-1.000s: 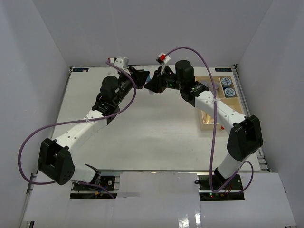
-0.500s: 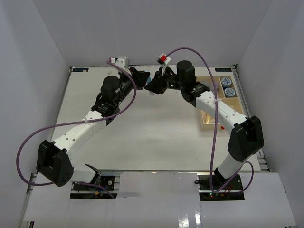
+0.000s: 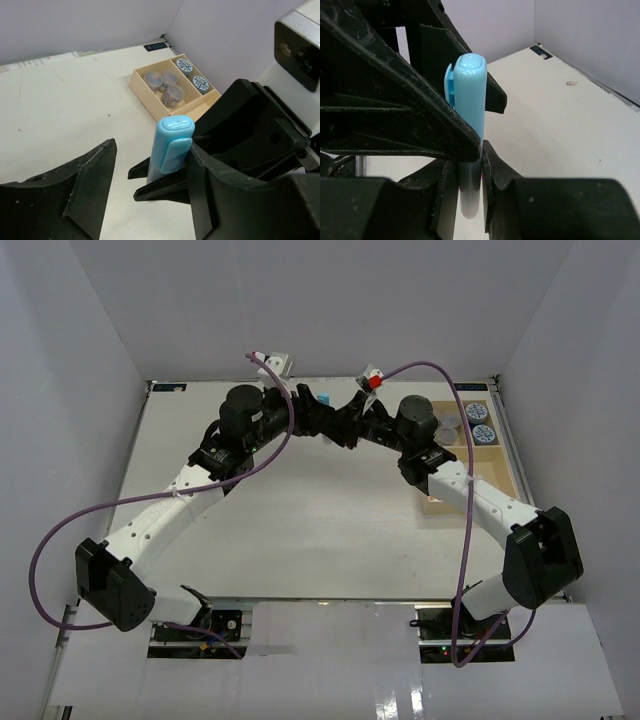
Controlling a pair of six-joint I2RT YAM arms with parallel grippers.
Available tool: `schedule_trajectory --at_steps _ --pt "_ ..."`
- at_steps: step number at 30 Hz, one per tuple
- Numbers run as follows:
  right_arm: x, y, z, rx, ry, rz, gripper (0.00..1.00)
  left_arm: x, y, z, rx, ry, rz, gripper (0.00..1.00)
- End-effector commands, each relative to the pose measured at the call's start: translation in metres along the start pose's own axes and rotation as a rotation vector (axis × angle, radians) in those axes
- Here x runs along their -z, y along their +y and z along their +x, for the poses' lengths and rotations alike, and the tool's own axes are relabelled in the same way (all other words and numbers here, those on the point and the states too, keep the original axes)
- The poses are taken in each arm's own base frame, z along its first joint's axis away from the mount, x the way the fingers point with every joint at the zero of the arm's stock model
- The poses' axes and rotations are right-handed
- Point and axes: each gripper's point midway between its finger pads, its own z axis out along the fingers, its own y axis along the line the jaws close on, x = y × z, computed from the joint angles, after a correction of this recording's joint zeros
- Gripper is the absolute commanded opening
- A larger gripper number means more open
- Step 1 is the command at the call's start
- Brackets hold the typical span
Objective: Sort the stationery into containers
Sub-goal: Close the pen cap on the pen, then place the pen in the storage box.
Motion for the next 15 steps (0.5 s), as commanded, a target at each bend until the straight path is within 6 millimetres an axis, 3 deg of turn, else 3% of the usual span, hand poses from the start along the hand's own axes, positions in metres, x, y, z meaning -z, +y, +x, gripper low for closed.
schedule_trajectory --at_steps 1,3,6,12,15 --pt "0.011 0.027 -0.038 0.102 -0.161 -0.075 0.08 0.0 0.02 0.001 -0.019 0.063 -0.09 0.67" --pt "0.014 0.024 -0.021 0.078 -0.131 -0.06 0.08 0.0 0.016 -0.03 -0.03 -0.004 -0.089 0.72" --pt "0.021 0.019 0.014 0.035 -0.068 -0.03 0.08 0.002 0.011 -0.062 -0.041 -0.07 -0.081 0.75" --pt "0.039 0.013 0.073 -0.06 0.035 0.034 0.08 0.014 0.002 -0.09 -0.041 -0.15 -0.067 0.8" --pt "0.054 0.002 0.092 -0.131 0.064 0.12 0.08 0.023 0.007 -0.09 -0.051 -0.164 -0.092 0.83"
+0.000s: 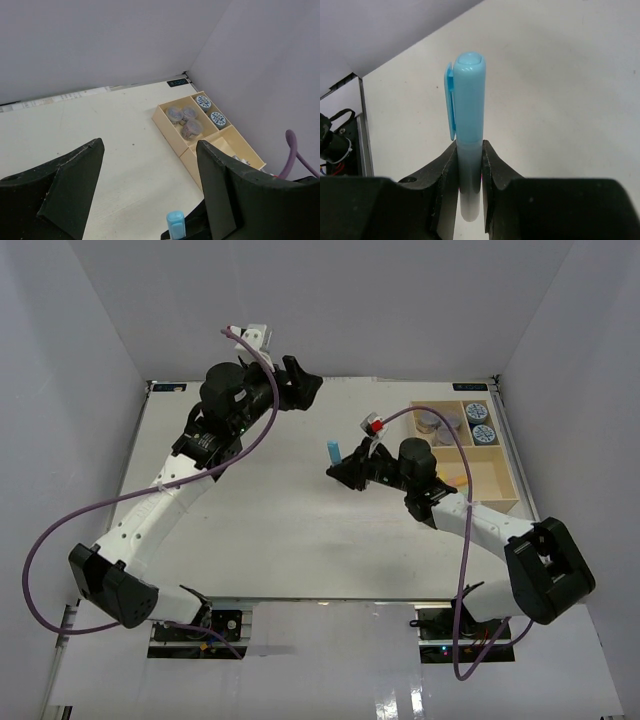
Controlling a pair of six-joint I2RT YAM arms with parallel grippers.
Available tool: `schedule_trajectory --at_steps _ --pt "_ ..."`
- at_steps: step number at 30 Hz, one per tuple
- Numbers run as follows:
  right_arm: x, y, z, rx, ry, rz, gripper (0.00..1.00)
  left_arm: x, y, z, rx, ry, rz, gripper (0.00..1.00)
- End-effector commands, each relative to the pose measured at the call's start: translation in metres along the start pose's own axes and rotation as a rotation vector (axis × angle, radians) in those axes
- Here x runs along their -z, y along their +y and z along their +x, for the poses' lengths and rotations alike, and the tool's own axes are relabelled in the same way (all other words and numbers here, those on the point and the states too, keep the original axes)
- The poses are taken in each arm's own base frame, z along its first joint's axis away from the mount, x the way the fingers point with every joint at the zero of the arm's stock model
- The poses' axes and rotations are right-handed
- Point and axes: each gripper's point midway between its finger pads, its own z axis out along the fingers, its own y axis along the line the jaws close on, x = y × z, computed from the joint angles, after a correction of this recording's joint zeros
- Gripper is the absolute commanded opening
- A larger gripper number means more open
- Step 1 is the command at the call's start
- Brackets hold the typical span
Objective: Sort the stationery into containers
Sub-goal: Place the pen in the storage box.
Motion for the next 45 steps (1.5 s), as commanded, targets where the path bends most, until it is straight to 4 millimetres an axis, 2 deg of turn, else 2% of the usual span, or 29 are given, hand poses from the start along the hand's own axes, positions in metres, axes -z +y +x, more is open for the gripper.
schedule_trajectory --at_steps 1,2,3,4,5,6,7,8,9,10,11,12,14,15,17,21,23,26,27,28,30,31,36,37,39,40,41,44,45 --pt "0.016 -0.017 -0.011 -0.04 -0.052 0.125 0.08 0.021 0.003 -0.018 -0.024 -0.061 -0.03 0.86" --pt "0.025 -0.026 0.0 -0.083 -0.005 0.191 0.08 0.023 0.009 -0.013 -0.037 -0.052 -0.046 0.87" --pt "0.033 -0.046 -0.005 -0.104 -0.012 0.306 0.08 0.03 0.017 -0.013 -0.044 -0.063 -0.088 0.88" --pt "0.042 -0.055 -0.004 -0.123 -0.003 0.372 0.08 0.032 0.024 -0.008 -0.049 -0.055 -0.108 0.89" --pt "0.052 -0.065 -0.004 -0.143 -0.001 0.44 0.08 0.034 0.037 0.011 -0.054 -0.02 -0.142 0.91" --pt "0.065 -0.068 -0.009 -0.161 -0.012 0.494 0.08 0.038 0.043 0.018 -0.057 -0.011 -0.161 0.93" --pt "0.085 -0.087 -0.012 -0.207 -0.048 0.599 0.08 0.046 0.048 0.019 -0.059 -0.016 -0.18 0.94" --pt "0.1 -0.091 -0.024 -0.22 -0.097 0.643 0.08 0.049 0.061 0.039 -0.061 0.016 -0.212 0.98" --pt "0.124 -0.112 -0.025 -0.255 -0.125 0.745 0.08 0.053 0.068 0.047 -0.066 0.026 -0.232 0.98" --pt "0.137 -0.118 -0.026 -0.279 -0.144 0.781 0.08 0.06 0.074 0.048 -0.068 0.017 -0.258 0.98" --pt "0.15 -0.126 -0.024 -0.321 -0.162 0.822 0.1 0.065 0.085 0.067 -0.069 0.047 -0.286 0.98" --pt "0.175 -0.139 -0.029 -0.338 -0.203 0.893 0.11 0.069 0.09 0.075 -0.071 0.058 -0.299 0.98" --pt "0.2 -0.152 -0.021 -0.389 -0.212 0.973 0.13 0.08 0.097 0.081 -0.081 0.054 -0.324 0.98" --pt "0.22 -0.164 -0.02 -0.411 -0.231 1.027 0.14 0.085 0.104 0.096 -0.085 0.076 -0.342 0.98" --pt "0.245 -0.179 -0.007 -0.471 -0.238 1.087 0.16 0.097 0.112 0.106 -0.102 0.079 -0.371 0.98" --pt "0.262 -0.197 0.02 -0.568 -0.217 1.128 0.22 0.106 0.121 0.112 -0.134 0.09 -0.41 0.98" --pt "0.261 -0.206 0.036 -0.611 -0.181 1.131 0.29 0.109 0.127 0.114 -0.156 0.098 -0.435 0.98" --pt "0.261 -0.214 0.046 -0.644 -0.156 1.148 0.37 0.11 0.129 0.115 -0.165 0.102 -0.446 0.98" --pt "0.263 -0.216 0.048 -0.646 -0.156 1.161 0.41 0.111 0.129 0.114 -0.166 0.101 -0.444 0.98" --pt "0.264 -0.218 0.05 -0.646 -0.155 1.17 0.5 0.111 0.129 0.114 -0.167 0.1 -0.442 0.98" --pt "0.267 -0.222 0.054 -0.651 -0.144 1.188 0.58 0.112 0.128 0.112 -0.168 0.096 -0.441 0.98" --pt "0.268 -0.223 0.054 -0.646 -0.139 1.193 0.67 0.112 0.128 0.112 -0.17 0.096 -0.441 0.98" --pt "0.275 -0.215 0.038 -0.587 -0.122 1.186 0.84 0.115 0.125 0.105 -0.171 0.079 -0.437 0.98" --pt "0.277 -0.209 0.018 -0.522 -0.136 1.176 0.86 0.116 0.124 0.103 -0.169 0.071 -0.434 0.98" --pt "0.28 -0.198 -0.003 -0.453 -0.142 1.171 0.88 0.117 0.122 0.1 -0.161 0.062 -0.426 0.98" --pt "0.285 -0.189 -0.003 -0.456 -0.117 1.182 0.9 0.118 0.12 0.098 -0.159 0.058 -0.417 0.98" --pt "0.29 -0.176 -0.031 -0.381 -0.164 1.183 0.92 0.12 0.118 0.095 -0.157 0.054 -0.413 0.98" --pt "0.297 -0.14 -0.077 -0.257 -0.262 1.151 0.98 0.128 0.109 0.082 -0.139 0.032 -0.397 0.98" --pt "0.3 -0.13 -0.089 -0.22 -0.282 1.146 1.0 0.131 0.104 0.071 -0.136 0.009 -0.387 0.98"
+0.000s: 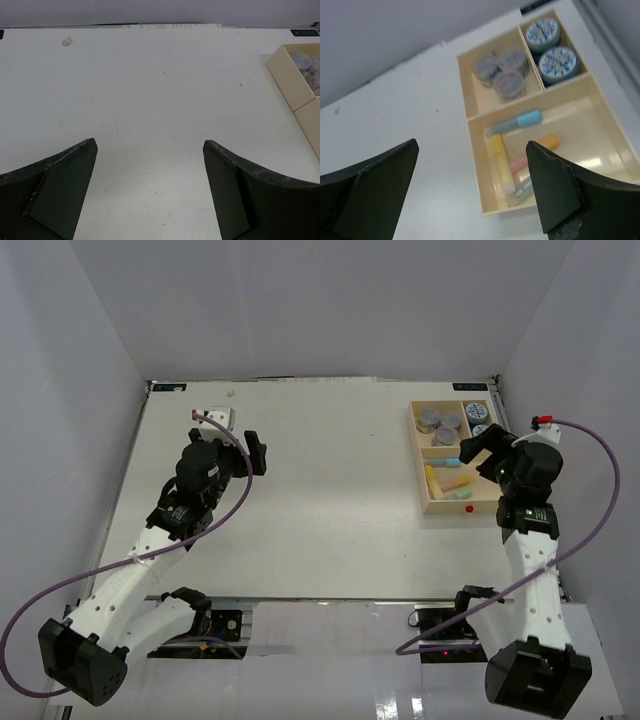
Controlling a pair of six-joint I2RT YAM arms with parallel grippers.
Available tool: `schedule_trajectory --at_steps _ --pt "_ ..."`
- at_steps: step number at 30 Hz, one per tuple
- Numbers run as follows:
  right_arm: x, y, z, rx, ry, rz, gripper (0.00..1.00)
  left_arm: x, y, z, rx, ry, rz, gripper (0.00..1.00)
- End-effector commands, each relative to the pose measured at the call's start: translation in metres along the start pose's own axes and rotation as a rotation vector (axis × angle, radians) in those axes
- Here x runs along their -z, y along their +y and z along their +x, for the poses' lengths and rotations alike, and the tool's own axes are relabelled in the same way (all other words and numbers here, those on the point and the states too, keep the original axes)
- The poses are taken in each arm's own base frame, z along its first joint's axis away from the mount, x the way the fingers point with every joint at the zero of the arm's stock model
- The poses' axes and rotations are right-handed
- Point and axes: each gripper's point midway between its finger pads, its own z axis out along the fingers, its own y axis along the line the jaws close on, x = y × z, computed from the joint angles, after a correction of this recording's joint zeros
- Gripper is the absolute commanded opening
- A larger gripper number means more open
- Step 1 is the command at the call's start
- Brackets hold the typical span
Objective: Sort the stationery into containers
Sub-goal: Reset both arms
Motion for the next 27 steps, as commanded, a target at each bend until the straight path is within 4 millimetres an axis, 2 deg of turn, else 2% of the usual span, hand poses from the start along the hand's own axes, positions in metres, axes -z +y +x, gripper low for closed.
schedule_trajectory --at_steps 1,2,3,4,5,7,8,9,12,13,16,19,22,26,27 --pt "0.054 0.033 -0.065 0.121 -0.199 -0.068 0.93 0.024 -0.004 -0.041 0.035 -0.076 0.03 0.98" --pt "0.065 0.036 -0.071 0.143 -0.212 -0.061 0.91 0.034 -0.005 -0.052 0.041 -0.104 0.043 0.98" --pt "0.083 0.043 -0.097 0.193 -0.284 -0.048 0.9 0.042 -0.006 -0.066 0.045 -0.134 0.052 0.98" --pt "0.101 0.048 -0.11 0.23 -0.332 -0.049 0.9 0.049 -0.005 -0.07 0.043 -0.133 0.051 0.98" --pt "0.112 0.048 -0.114 0.262 -0.343 -0.026 0.9 0.056 -0.004 -0.077 0.042 -0.148 0.052 0.98" --pt "0.148 0.056 -0.137 0.318 -0.437 0.006 0.9 0.081 -0.001 -0.1 0.052 -0.199 0.054 0.98" --pt "0.158 0.06 -0.139 0.334 -0.466 -0.002 0.9 0.084 0.0 -0.103 0.051 -0.198 0.053 0.98" --pt "0.177 0.064 -0.144 0.362 -0.522 -0.012 0.9 0.099 0.001 -0.114 0.057 -0.226 0.058 0.98" --pt "0.207 0.071 -0.151 0.372 -0.623 -0.044 0.9 0.12 0.005 -0.126 0.053 -0.254 0.061 0.98" --pt "0.223 0.073 -0.151 0.39 -0.664 -0.072 0.9 0.133 0.007 -0.132 0.051 -0.266 0.061 0.98" --pt "0.253 0.072 -0.152 0.406 -0.76 -0.107 0.9 0.151 0.011 -0.132 0.049 -0.269 0.064 0.98" --pt "0.276 0.063 -0.151 0.403 -0.842 -0.116 0.9 0.168 0.014 -0.13 0.06 -0.274 0.071 0.98" --pt "0.286 0.055 -0.147 0.417 -0.867 -0.107 0.9 0.175 0.016 -0.121 0.078 -0.261 0.073 0.98" --pt "0.28 0.058 -0.134 0.439 -0.84 -0.154 0.9 0.18 0.024 -0.102 0.099 -0.241 0.05 0.98" --pt "0.279 0.058 -0.132 0.442 -0.838 -0.161 0.9 0.177 0.026 -0.092 0.1 -0.218 0.04 0.98"
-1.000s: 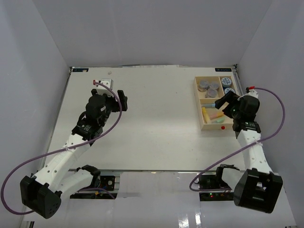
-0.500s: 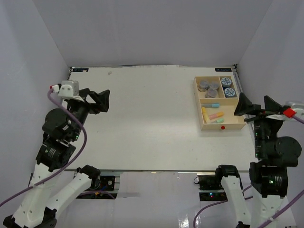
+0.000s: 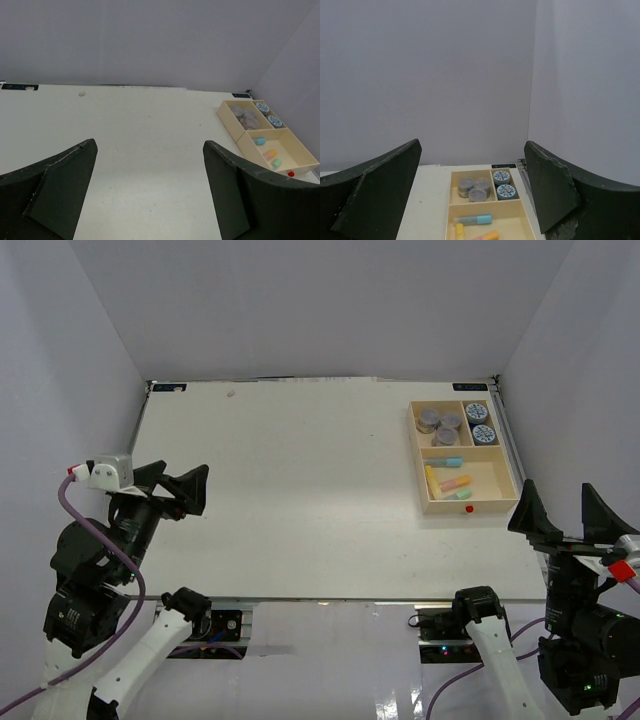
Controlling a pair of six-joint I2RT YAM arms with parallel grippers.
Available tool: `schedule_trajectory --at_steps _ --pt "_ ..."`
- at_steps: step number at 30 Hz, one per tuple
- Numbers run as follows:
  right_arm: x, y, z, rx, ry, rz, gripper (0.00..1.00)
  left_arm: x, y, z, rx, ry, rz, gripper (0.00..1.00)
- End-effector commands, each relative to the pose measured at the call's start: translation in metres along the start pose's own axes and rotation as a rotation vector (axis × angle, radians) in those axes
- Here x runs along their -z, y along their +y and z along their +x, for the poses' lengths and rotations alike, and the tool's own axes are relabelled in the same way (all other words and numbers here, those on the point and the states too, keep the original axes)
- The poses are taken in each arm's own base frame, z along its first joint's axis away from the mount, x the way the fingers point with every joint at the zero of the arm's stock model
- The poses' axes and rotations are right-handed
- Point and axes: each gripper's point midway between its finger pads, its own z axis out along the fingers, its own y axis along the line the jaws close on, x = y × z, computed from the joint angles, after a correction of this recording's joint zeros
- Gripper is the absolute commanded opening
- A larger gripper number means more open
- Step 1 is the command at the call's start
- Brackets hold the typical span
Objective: Sort the stationery into containers
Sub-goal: Reset both arms
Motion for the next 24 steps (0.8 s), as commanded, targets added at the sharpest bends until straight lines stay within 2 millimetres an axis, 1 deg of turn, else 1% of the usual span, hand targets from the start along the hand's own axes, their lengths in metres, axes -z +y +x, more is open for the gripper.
schedule_trajectory --at_steps 1,4,9,11,14,21,24 --pt "-0.001 0.001 0.007 0.028 0.002 -0.015 0.9 0.004 0.011 0.033 0.011 0.088 -0.045 0.98" --pt "-0.002 0.006 0.015 0.026 0.015 -0.036 0.9 0.009 0.015 0.041 0.033 0.097 -0.065 0.98" --pt "-0.006 0.013 0.024 0.02 0.029 -0.064 0.9 0.012 0.013 0.05 0.063 0.113 -0.051 0.98" --pt "-0.007 0.015 0.026 0.018 0.035 -0.074 0.9 0.011 0.013 0.056 0.071 0.127 -0.049 0.98" --pt "-0.007 0.016 0.027 0.019 0.037 -0.081 0.9 0.007 0.012 0.064 0.074 0.146 -0.047 0.98" --pt "-0.006 0.017 0.027 0.022 0.033 -0.087 0.9 0.001 0.008 0.067 0.073 0.16 -0.033 0.98" --pt "-0.005 0.017 0.028 0.023 0.033 -0.089 0.9 0.0 0.008 0.073 0.073 0.168 -0.031 0.98"
